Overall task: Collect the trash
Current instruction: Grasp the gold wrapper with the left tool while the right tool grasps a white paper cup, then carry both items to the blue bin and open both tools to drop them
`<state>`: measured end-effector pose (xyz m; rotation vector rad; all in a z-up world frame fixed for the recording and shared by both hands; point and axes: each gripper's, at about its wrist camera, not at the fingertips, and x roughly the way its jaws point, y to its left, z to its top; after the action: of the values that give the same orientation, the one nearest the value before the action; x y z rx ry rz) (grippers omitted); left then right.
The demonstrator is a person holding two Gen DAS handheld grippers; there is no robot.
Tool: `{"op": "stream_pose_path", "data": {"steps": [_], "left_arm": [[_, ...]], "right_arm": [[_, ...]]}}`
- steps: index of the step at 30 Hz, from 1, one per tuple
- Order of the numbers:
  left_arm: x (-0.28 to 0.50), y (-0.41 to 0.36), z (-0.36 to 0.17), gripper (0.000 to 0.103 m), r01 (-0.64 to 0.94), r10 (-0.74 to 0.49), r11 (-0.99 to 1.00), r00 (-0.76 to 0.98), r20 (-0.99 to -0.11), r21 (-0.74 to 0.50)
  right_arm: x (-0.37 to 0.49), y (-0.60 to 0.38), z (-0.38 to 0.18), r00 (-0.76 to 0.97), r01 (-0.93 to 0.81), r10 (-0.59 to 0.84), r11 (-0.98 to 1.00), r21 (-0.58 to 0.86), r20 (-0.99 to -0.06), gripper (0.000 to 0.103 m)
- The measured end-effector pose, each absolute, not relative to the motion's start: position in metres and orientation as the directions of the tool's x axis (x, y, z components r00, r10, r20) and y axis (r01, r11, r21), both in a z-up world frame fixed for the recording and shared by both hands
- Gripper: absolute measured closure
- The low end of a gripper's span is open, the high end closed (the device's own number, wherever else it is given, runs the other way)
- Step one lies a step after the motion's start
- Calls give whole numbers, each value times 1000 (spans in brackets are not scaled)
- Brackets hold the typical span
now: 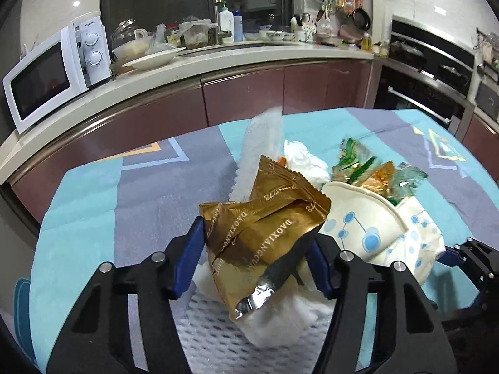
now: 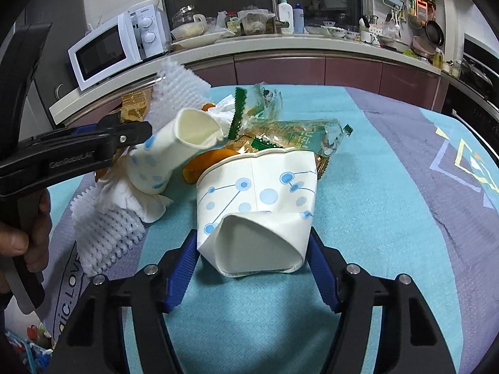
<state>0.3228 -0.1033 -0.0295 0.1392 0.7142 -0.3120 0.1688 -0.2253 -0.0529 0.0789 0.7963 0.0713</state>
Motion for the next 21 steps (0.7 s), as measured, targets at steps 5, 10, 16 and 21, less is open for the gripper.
{"op": "stream_pose_path", "data": {"steps": [5,10,16,21], "left_arm": [[306,-79,-13,47,318,-280,946,725,-630,-54],[285,-57,5,48,309,-309,945,749,-586,-103],[260,-37,14,51,306,-327,942,756,-567,-137],[239,-18,15,51,265,-294,955,774,-561,-134]], "right_arm": [[154,-231,-47,725,-38,112,992,124,-679,38],[132,-234,-36,756,-45,126,989,141,-642,39],[114,-236,-26,782,-35,122,988,153,-611,39],[101,-229,-15,797,-56,137,987,153,-588,39]]}}
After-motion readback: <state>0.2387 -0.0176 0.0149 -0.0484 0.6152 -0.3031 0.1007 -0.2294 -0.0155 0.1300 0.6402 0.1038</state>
